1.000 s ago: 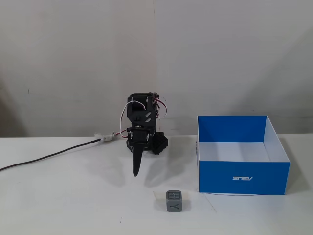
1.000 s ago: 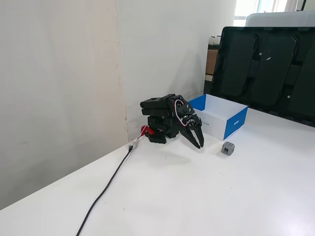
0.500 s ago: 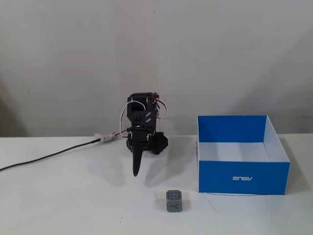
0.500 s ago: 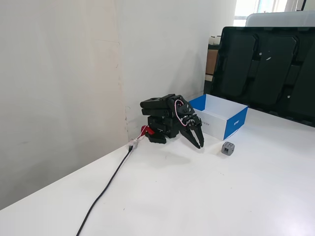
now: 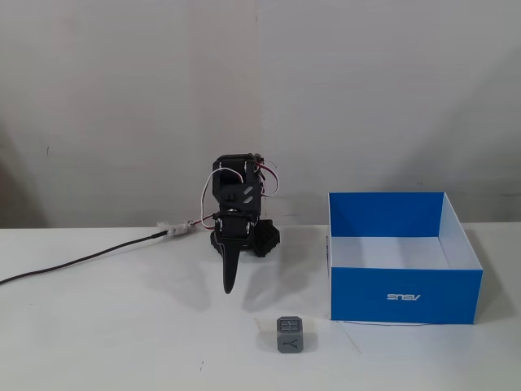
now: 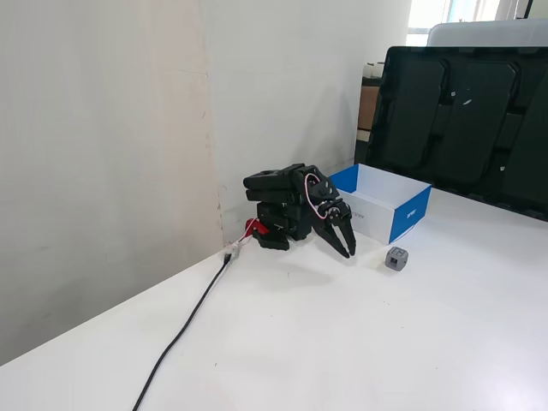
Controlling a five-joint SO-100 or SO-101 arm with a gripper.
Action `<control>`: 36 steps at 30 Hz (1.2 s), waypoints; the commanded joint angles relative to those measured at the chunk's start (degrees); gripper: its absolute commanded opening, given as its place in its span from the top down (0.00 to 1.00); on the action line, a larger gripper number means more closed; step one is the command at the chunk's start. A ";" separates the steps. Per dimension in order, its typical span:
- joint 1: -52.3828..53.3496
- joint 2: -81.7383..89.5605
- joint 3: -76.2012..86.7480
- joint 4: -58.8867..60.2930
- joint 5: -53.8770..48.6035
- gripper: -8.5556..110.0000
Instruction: Pick the gray block and keep it in the box.
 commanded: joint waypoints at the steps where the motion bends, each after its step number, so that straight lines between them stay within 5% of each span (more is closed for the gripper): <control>1: -0.53 9.67 -2.29 -1.23 0.44 0.93; 15: -11.78 -31.11 -31.03 -2.90 4.57 0.92; 23: -18.54 -64.60 -48.60 -2.72 6.94 0.75; 36: -20.92 -103.01 -67.32 -2.64 9.23 0.67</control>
